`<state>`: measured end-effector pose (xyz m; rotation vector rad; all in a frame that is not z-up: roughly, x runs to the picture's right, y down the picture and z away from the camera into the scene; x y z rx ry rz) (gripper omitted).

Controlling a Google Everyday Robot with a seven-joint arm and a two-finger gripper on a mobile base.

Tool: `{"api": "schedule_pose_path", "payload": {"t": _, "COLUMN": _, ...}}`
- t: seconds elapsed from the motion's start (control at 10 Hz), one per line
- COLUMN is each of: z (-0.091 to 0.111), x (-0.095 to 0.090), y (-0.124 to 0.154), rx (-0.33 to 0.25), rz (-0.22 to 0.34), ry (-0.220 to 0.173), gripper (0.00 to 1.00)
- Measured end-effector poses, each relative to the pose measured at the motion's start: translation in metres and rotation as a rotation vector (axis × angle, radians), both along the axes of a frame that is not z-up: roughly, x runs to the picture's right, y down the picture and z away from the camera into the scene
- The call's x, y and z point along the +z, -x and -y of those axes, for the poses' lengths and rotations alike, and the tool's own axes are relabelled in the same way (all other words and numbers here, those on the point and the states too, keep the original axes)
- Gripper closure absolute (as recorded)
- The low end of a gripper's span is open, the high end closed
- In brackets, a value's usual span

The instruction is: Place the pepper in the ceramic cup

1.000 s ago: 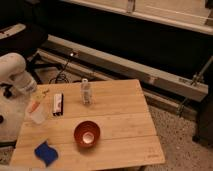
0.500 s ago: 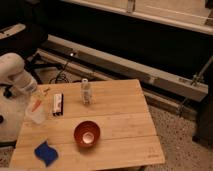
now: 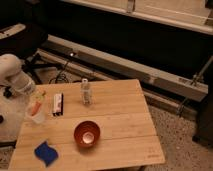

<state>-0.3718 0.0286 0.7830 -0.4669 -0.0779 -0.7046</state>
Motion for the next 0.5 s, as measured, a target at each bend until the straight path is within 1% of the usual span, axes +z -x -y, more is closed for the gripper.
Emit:
{"api": "schedule_pose_path", "payload": {"t": 0.2, "z": -0.0008, "x": -0.0005, "y": 0.0051, "rx": 0.033, "rz": 0.031, "ry": 0.010, "gripper": 0.20}}
{"api": "schedule_pose_path", "payload": {"t": 0.3, "z": -0.0006, "x": -0.0021, "y": 0.0105, "rx": 0.070, "rz": 0.065, "ry": 0.020, "gripper": 0.20}}
{"api": "schedule_pose_path", "payload": {"t": 0.4, "z": 0.0010, "x": -0.0020, "y": 0.0096, "rx": 0.086, "rz": 0.075, "ry": 0.024, "gripper": 0.20}}
{"api": "schedule_pose_path", "payload": {"t": 0.5, "z": 0.0007, "x": -0.0019, "y": 0.0101, "rx": 0.086, "rz": 0.075, "ry": 0.024, "gripper": 0.20}}
